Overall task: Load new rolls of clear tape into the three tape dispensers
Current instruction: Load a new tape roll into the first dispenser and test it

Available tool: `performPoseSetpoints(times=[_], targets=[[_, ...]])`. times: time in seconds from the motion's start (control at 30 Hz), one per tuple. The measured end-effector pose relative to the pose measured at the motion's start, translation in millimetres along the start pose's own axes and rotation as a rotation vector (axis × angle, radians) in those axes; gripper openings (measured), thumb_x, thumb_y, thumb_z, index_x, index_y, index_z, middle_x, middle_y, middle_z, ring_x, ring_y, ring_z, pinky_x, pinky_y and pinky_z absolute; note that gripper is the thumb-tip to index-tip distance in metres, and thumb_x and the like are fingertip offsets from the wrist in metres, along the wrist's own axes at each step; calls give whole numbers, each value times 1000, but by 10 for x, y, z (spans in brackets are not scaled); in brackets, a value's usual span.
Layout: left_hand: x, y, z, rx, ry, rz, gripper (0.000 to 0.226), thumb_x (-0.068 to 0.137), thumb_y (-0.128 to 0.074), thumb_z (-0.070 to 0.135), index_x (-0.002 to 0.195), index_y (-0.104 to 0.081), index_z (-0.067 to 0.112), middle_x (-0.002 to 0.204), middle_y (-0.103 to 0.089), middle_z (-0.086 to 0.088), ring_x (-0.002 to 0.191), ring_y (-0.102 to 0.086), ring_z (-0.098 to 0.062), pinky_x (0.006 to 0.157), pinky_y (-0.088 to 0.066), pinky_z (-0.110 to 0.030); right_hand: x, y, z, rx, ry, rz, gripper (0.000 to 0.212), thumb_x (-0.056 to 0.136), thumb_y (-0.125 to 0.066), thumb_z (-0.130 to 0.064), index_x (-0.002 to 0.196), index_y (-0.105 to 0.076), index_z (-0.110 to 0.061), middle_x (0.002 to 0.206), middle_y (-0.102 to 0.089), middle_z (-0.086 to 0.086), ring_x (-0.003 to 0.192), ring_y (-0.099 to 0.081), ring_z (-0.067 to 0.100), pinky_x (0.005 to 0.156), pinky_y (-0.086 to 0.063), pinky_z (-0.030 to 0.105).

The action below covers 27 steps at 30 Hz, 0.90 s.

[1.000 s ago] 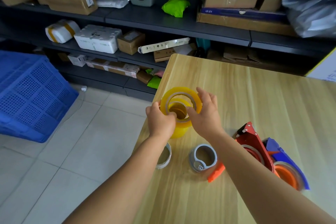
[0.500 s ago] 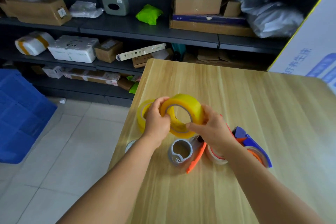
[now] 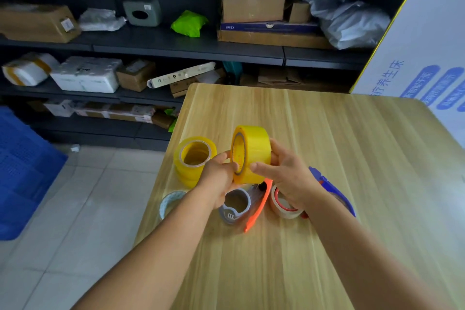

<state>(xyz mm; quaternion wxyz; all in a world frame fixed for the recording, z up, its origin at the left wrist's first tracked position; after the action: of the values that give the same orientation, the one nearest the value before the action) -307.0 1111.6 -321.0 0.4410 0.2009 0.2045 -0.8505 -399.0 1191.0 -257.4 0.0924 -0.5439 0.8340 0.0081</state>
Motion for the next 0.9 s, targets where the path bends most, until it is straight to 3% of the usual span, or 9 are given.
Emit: performPoseSetpoints(times=[0.07,0.2,0.37,0.43,0.5,0.6,0.7,0.9], targets=[[-41,-29,5,44,-1,-31,31,96,-47,8,126,-56,9,107,-68,-15,90,-67,-29,73,-57,-36,-7,32,3,72,-7,18,41,78,-72,-16,117,-59,-17,105,-72,13,97,-68,33,86,-56,44],[-136,-58,59,104,-57,-47,28,98,-48,27,123,-55,17,113,-65,-8,95,-64,-24,81,-54,-35,17,174,51,127,-57,154,31,81,-65,-30,102,-65,-7,103,-69,24,94,-65,37,94,-48,57],[-269,-207,118,227,-200,-149,22,96,-45,44,92,-66,42,99,-67,23,100,-61,2,93,-47,-27,22,357,191,227,-177,298,31,93,-58,-30,98,-63,0,93,-74,17,89,-72,28,82,-56,39],[-316,-240,117,264,-263,-192,18,95,-48,40,101,-66,40,105,-67,23,99,-59,11,94,-44,-20,23,399,215,279,-202,320,32,93,-58,-30,96,-62,1,88,-75,16,84,-73,27,76,-58,36],[-338,-258,130,331,-340,-216,21,95,-54,31,114,-61,33,116,-65,11,109,-59,-1,96,-44,-22,36,401,212,309,-210,316,31,93,-58,-29,95,-62,2,83,-75,14,80,-73,26,69,-59,33],[-332,-186,230,455,-472,-119,15,90,-62,26,103,-66,31,118,-59,2,114,-56,-13,101,-44,-33,59,395,204,352,-212,312,30,94,-58,-27,95,-60,3,77,-74,13,73,-72,25,64,-59,33],[-343,-214,263,320,-429,-164,10,90,-61,31,93,-71,30,100,-73,4,97,-67,-14,90,-52,-33,76,342,190,420,-207,282,26,95,-57,-21,100,-60,5,82,-73,15,74,-71,24,70,-60,31],[-292,-178,268,179,-333,-159,21,93,-54,32,92,-71,18,87,-75,-2,82,-70,-15,76,-56,-28,69,148,151,411,-179,147,38,93,-56,-10,128,-51,4,99,-67,15,87,-65,21,80,-53,34]])
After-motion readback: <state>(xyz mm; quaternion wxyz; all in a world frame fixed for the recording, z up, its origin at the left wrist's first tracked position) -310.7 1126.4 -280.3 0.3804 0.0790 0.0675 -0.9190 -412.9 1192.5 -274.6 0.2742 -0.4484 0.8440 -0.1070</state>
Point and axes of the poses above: each hand's wrist, its own x-axis towards the middle knuckle, its own y-axis out of the back of the hand, z = x × y, the point moved 10 cm from there along x, towards the middle knuckle
